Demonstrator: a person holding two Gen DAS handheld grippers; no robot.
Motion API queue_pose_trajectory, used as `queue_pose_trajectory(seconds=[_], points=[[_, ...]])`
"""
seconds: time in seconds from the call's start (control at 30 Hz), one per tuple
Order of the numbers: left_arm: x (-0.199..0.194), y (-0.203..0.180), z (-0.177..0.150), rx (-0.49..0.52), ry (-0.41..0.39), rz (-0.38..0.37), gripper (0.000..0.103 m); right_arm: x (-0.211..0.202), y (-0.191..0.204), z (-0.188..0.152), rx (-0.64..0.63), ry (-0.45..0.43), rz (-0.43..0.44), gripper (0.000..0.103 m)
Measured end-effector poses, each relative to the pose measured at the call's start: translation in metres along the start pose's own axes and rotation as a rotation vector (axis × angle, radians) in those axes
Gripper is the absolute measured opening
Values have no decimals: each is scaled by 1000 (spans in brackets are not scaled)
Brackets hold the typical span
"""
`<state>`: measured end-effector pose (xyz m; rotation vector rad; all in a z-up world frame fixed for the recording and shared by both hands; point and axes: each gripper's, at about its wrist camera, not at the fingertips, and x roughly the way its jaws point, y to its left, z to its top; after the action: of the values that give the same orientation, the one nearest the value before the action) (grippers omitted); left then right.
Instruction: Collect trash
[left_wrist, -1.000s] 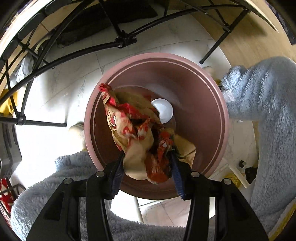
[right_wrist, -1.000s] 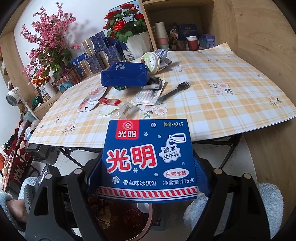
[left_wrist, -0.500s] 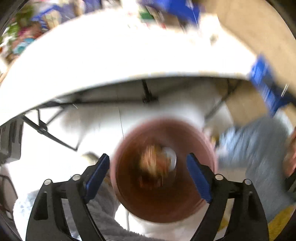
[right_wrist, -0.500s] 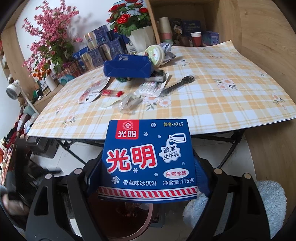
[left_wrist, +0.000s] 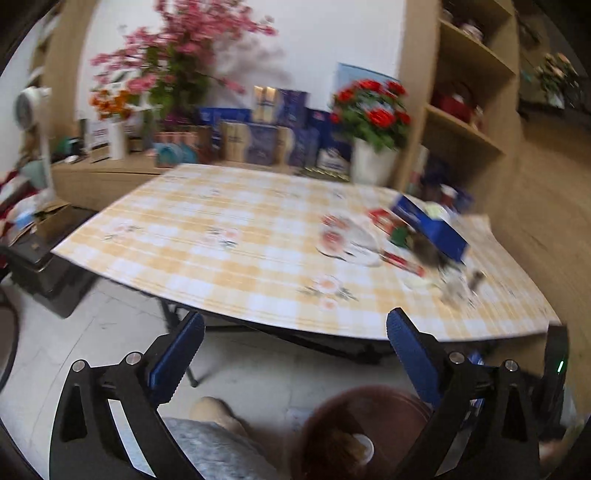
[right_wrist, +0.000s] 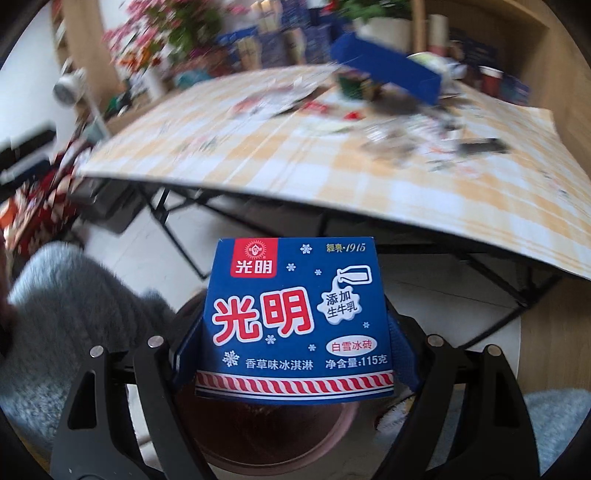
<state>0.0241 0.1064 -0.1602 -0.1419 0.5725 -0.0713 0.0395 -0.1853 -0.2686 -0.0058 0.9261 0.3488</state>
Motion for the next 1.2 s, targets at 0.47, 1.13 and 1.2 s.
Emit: queue_pose_trajectory(seconds=[0.47,1.13,1.2], points=[[29,27,-12,-142,128,15,97,45,41,-25,-96,169,140,82],[34,13,-14,-90,147,36,97,-3,-12,0,94,-24,5,97],[34,11,-14,-83,147,36,97,-12,-23,4,126,-65,-15,97]])
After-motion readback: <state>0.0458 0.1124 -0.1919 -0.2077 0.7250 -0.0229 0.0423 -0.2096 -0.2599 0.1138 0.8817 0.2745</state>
